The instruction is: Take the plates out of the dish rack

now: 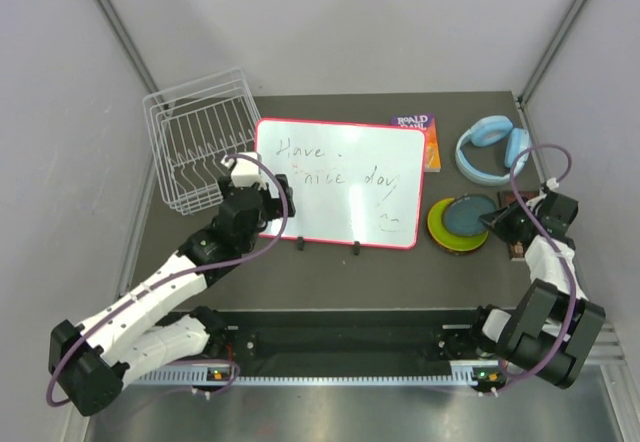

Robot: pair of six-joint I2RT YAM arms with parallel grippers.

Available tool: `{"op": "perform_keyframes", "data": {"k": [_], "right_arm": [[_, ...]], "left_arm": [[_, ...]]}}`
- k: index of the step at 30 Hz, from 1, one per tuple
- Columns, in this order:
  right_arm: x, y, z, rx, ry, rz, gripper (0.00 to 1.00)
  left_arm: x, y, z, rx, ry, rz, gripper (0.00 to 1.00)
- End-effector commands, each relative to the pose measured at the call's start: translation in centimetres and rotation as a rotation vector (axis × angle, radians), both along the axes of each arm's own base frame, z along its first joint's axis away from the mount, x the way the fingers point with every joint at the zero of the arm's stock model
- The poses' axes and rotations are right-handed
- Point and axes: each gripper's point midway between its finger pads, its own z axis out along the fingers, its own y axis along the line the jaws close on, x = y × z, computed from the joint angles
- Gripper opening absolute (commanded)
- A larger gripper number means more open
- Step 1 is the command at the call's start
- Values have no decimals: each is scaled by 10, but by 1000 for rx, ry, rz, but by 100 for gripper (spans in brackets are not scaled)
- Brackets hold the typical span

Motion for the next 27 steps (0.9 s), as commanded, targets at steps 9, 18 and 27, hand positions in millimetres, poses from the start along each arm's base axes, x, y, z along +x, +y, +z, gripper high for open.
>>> {"op": "perform_keyframes", "data": {"k": [9, 18, 27], "right_arm": [[-8, 29, -14, -1, 1, 131, 30], [-15, 1, 12, -180, -17, -7, 74], [-20, -17, 102, -374, -203, -88, 84]], "left_arm": [[5, -9, -7, -35, 14, -12, 99], [3, -13, -5, -43, 15, -33, 99], [6, -19, -2, -23, 38, -51, 99]]}}
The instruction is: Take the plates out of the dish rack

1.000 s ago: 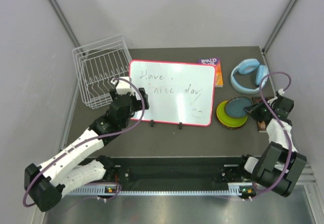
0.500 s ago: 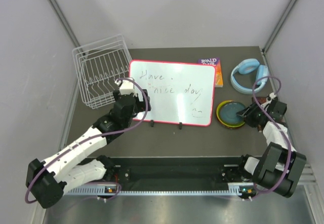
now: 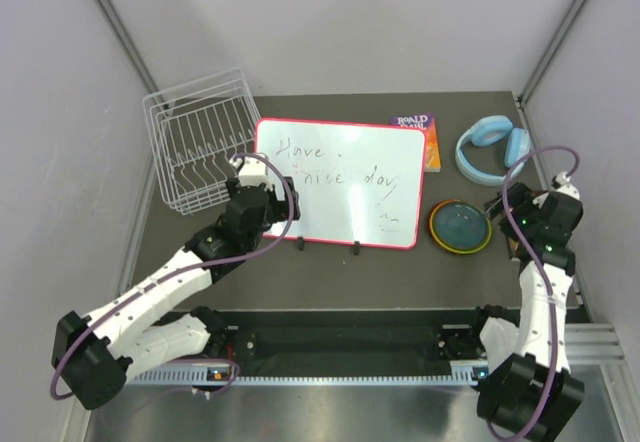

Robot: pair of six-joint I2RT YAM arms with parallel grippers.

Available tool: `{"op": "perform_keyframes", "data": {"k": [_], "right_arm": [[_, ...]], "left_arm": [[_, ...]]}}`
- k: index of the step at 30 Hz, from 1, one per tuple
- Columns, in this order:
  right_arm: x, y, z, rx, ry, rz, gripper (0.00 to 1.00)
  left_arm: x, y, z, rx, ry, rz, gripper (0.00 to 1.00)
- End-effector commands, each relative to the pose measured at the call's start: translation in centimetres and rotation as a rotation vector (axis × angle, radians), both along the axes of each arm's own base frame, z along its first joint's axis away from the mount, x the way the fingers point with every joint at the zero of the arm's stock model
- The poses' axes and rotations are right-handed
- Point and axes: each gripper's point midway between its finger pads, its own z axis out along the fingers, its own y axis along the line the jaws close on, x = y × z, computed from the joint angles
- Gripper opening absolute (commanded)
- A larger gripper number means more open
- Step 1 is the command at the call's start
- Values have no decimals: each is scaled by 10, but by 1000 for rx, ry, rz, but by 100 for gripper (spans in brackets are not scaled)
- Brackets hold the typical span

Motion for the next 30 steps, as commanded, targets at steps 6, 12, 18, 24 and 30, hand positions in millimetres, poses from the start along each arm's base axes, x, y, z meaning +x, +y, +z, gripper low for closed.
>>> {"op": "perform_keyframes", "data": {"k": [6, 12, 18, 24, 30], "right_arm": [[-5, -6, 64, -148, -134, 3, 84], [0, 28, 74, -138, -249, 176, 87], [11, 58, 85, -261, -298, 223, 92], [21, 89, 56, -315, -203, 236, 93], [22, 107, 40, -296, -172, 279, 93]], "left_arm": [[4, -2, 24, -40, -37, 7, 99], [1, 14, 32, -21, -66, 63, 99], [2, 35, 31, 71, -72, 141, 99], [16, 49, 16, 98, 5, 201, 99], [36, 76, 17, -35, -8, 218, 99]]}}
